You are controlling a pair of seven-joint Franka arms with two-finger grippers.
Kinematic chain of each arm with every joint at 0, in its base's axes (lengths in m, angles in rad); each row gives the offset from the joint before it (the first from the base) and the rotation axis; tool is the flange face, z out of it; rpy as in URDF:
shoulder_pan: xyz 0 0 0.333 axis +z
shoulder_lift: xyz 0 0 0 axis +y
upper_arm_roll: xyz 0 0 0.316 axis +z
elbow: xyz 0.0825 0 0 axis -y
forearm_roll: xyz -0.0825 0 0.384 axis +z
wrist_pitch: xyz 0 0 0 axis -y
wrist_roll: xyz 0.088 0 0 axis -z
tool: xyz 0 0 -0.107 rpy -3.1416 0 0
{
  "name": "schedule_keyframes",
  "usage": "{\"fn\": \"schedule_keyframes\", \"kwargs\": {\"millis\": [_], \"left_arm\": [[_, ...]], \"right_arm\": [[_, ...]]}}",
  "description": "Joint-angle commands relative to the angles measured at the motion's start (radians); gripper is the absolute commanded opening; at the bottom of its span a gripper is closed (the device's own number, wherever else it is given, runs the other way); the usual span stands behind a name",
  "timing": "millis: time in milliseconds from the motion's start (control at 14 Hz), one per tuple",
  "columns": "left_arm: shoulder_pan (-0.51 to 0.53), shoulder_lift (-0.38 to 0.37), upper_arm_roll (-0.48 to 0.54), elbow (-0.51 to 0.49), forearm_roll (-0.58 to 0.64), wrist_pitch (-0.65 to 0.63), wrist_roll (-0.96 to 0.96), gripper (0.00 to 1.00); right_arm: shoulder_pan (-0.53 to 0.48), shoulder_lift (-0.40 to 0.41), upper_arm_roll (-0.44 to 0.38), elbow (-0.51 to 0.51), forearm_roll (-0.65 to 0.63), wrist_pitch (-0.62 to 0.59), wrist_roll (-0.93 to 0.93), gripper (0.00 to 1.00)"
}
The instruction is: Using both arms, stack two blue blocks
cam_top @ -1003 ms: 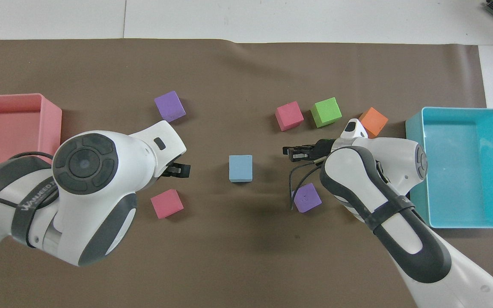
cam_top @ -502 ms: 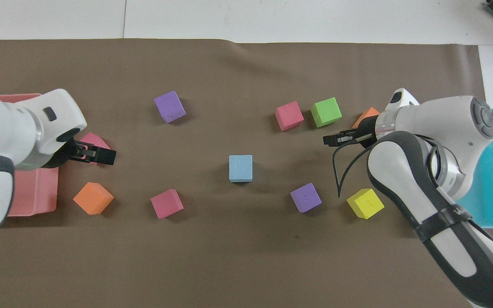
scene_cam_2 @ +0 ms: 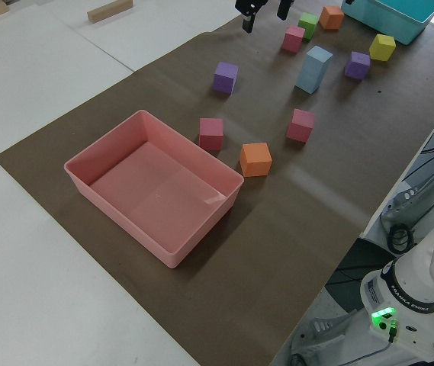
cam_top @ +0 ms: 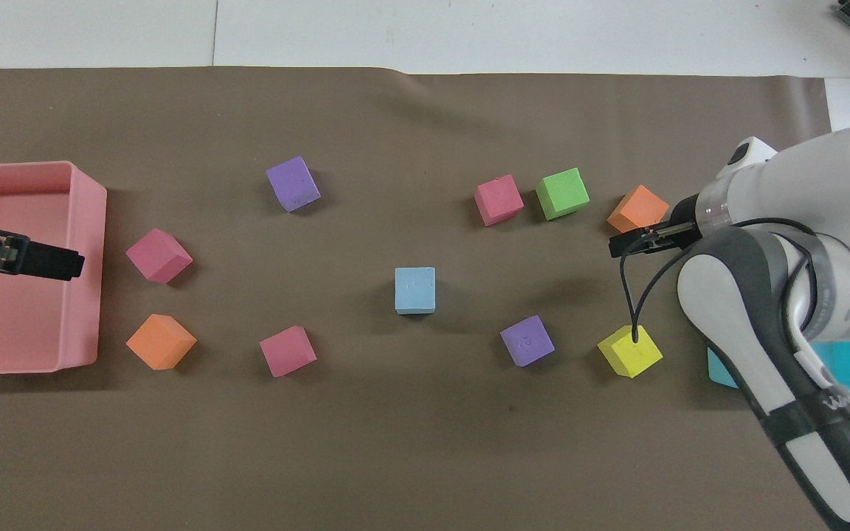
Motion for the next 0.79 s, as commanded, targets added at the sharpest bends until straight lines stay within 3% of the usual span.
{"fn": "schedule_keyframes", "kwargs": {"millis": [0,430,717], "left_arm": [[0.022,0.089,-0.011,0.125,-0.005,-0.086,0.020,1.00],[0.039,0.056,-0.013,0.084,-0.003,-0.106,0.041,1.00],[0.050,0.056,-0.008,0.087,-0.003,-0.106,0.038,1.00]], "right_arm": [[-0.012,-0.055,0.004,0.046,-0.099,-0.122,0.103,1.00],[-0.151,-0.164,0.005,0.073,-0.105,-0.224,0.099,1.00],[-0.196,-0.162,0.007,0.237,-0.105,-0.359,0.099,1.00]]}}
